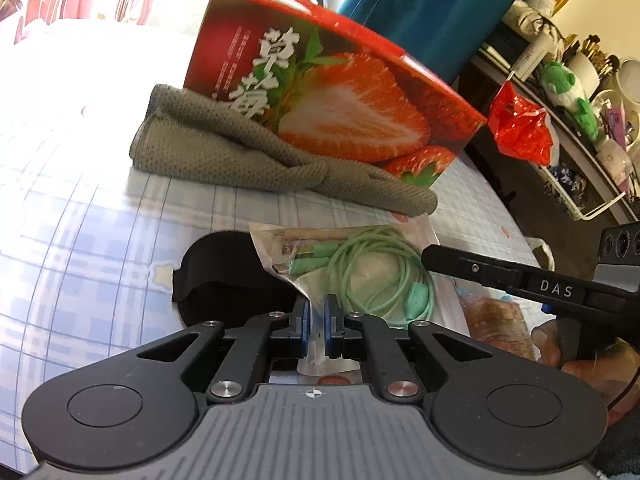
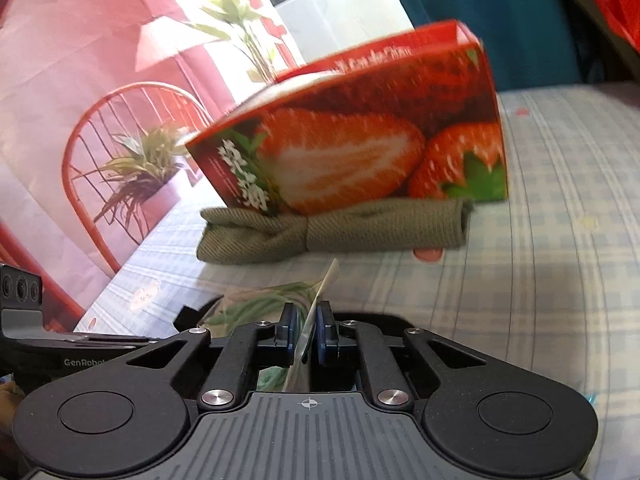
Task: Organize soft objects
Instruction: 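Lift the green cable bag with both grippers over the red box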
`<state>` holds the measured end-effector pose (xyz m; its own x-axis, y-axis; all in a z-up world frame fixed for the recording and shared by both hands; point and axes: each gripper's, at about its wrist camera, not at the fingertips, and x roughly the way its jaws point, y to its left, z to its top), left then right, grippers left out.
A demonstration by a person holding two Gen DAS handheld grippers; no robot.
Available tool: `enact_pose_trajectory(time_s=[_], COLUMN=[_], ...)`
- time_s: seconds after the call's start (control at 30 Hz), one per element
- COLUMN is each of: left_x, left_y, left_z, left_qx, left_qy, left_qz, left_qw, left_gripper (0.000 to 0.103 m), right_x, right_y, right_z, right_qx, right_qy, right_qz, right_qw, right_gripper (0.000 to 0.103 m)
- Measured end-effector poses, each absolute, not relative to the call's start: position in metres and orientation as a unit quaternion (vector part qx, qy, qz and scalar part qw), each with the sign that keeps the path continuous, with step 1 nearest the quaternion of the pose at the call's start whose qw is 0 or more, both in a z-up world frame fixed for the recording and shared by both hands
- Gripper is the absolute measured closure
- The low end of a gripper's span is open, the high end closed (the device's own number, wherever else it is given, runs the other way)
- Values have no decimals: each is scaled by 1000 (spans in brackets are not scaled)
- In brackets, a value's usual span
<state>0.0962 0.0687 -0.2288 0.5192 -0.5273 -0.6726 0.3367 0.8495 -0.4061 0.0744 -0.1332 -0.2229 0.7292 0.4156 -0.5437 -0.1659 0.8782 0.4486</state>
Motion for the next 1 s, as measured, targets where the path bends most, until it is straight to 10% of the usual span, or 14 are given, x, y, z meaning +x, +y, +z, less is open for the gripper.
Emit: enact_pose_trajectory(time_s=[1.0], left_x=[232], left_y=[0], left_z=[-97], left_qx=[-13], left_qy=[267], left_qz=[-249], left_qw=[931], left_gripper=[95], right_x=[214], right_y=[-160], right_z=[-90], right_qx=[-3], right_qy=[165], right_qz=[105], right_qw=[981], right_gripper=[96])
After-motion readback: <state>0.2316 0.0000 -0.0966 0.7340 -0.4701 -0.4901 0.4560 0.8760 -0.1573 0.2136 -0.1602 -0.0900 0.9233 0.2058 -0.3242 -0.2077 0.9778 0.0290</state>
